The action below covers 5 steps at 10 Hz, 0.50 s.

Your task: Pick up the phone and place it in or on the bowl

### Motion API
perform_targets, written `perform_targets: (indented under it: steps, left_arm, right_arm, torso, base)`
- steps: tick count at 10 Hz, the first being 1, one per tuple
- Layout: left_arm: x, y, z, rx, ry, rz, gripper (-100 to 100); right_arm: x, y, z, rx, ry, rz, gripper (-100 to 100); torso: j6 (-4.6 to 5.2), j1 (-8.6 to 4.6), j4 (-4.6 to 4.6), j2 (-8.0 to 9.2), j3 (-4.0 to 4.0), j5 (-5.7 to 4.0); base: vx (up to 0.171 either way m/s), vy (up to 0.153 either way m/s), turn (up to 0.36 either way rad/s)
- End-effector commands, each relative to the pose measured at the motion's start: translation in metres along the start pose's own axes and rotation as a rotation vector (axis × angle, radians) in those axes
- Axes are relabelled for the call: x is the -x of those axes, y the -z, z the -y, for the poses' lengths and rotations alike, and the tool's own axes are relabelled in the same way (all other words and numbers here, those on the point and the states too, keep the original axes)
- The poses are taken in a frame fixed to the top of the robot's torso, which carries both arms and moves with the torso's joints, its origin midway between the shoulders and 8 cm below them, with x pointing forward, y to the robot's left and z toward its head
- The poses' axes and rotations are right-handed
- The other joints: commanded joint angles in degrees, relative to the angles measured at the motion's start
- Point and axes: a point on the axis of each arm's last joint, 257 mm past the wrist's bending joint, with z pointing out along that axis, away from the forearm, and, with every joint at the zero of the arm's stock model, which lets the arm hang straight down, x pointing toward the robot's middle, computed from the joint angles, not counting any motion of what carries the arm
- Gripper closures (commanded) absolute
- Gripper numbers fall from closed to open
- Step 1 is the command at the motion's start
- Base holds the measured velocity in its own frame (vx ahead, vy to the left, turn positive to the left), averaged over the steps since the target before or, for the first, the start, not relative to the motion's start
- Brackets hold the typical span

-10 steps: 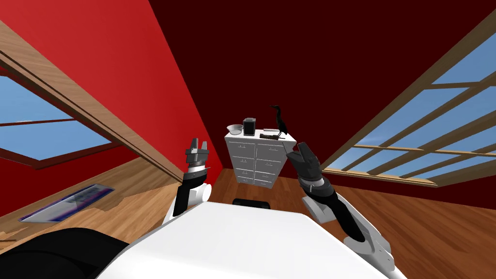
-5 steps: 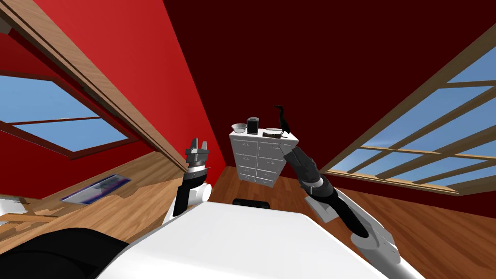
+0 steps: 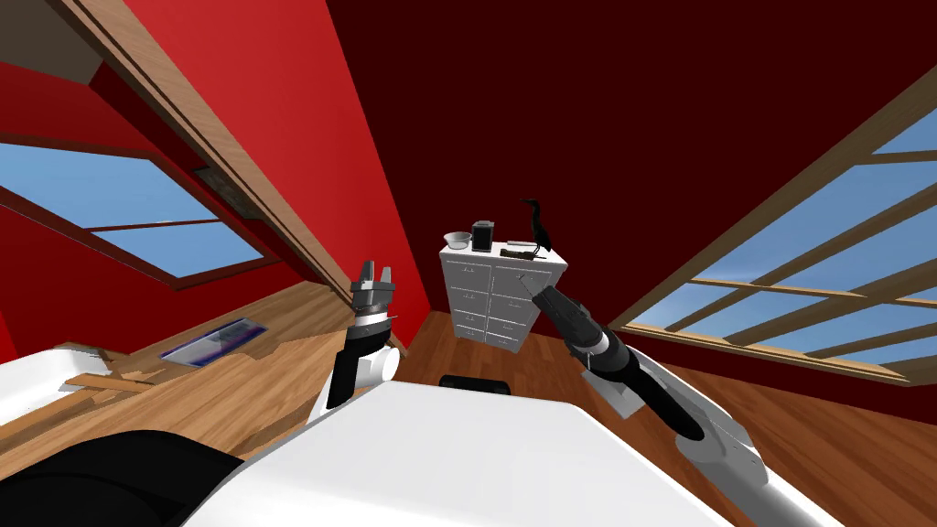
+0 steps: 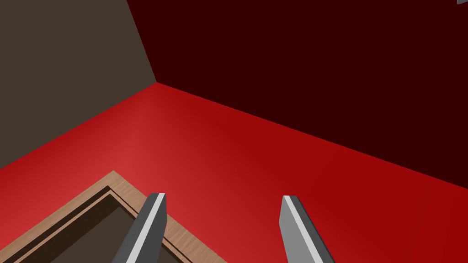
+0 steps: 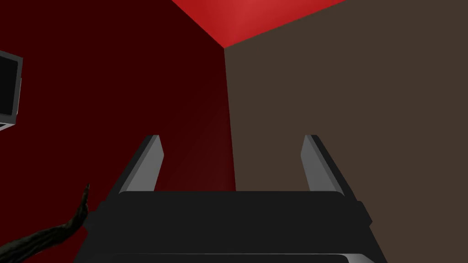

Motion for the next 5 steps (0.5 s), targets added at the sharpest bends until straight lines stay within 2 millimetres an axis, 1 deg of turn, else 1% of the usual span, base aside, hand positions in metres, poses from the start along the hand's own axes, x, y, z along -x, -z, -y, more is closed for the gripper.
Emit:
perform_targets:
  steps: [1, 2, 4, 5]
  left_arm:
    - [0.000, 0.000, 0.000, 0.000, 0.000, 0.000, 0]
    - [0.000, 0.000, 0.000, 0.000, 0.000, 0.000, 0]
    - [0.000, 0.000, 0.000, 0.000, 0.000, 0.000, 0]
    - [0.000, 0.000, 0.000, 0.000, 0.000, 0.000, 0]
  right_arm:
    - [-0.007, 0.002, 0.000, 0.006, 0.004, -0.049, -100]
    - [-0.011, 0.003, 0.000, 0.001, 0.006, -0.077, -100]
    - [-0.020, 0.006, 0.001, 0.011, 0.010, -0.140, -100]
    - [-0.024, 0.007, 0.001, 0.006, 0.013, -0.171, -100]
  torso:
    - [0.00, 0.00, 0.00, 0.00, 0.00, 0.00]
    - [0.04, 0.00, 0.01, 0.03, 0.02, 0.00]
    - [0.01, -0.04, 0.00, -0.02, -0.01, -0.01]
    - [0.03, -0.03, 0.01, -0.01, 0.00, -0.01]
  base:
    - [-0.080, 0.023, 0.093]
    - [-0.036, 0.010, -0.010]
    - [-0.068, 0.013, 0.128]
    - [-0.031, 0.007, 0.011]
